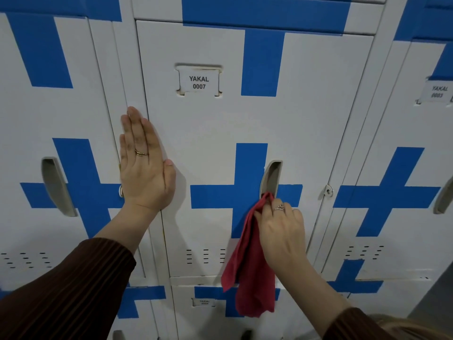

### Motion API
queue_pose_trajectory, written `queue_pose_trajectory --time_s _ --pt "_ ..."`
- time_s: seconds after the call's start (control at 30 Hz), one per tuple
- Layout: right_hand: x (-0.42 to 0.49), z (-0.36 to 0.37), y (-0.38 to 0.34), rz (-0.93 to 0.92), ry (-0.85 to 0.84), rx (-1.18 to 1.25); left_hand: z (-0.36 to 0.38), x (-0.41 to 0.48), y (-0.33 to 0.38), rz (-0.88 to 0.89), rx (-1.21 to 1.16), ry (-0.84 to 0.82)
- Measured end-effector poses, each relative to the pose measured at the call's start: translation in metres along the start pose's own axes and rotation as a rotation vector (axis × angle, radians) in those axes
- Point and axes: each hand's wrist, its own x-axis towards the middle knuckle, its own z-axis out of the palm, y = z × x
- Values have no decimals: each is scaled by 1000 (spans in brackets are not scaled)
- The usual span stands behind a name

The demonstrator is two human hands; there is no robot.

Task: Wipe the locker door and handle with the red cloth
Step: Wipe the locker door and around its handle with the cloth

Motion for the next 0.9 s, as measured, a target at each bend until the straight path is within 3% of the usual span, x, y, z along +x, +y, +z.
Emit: queue_pose_trajectory --time_s 0.37,0.57,0.77,0.9 --pt "5 -13 13 46 -201 491 -2 0 3 -24 -1 -22" --pt "1 1 9 139 -76 554 -2 0 4 -25 -1 -22" --pt "-5 5 18 53 5 547 -3 1 3 -26 -7 -33" --pt "-13 7 25 139 -5 752 -4 1 4 -34 -1 -39"
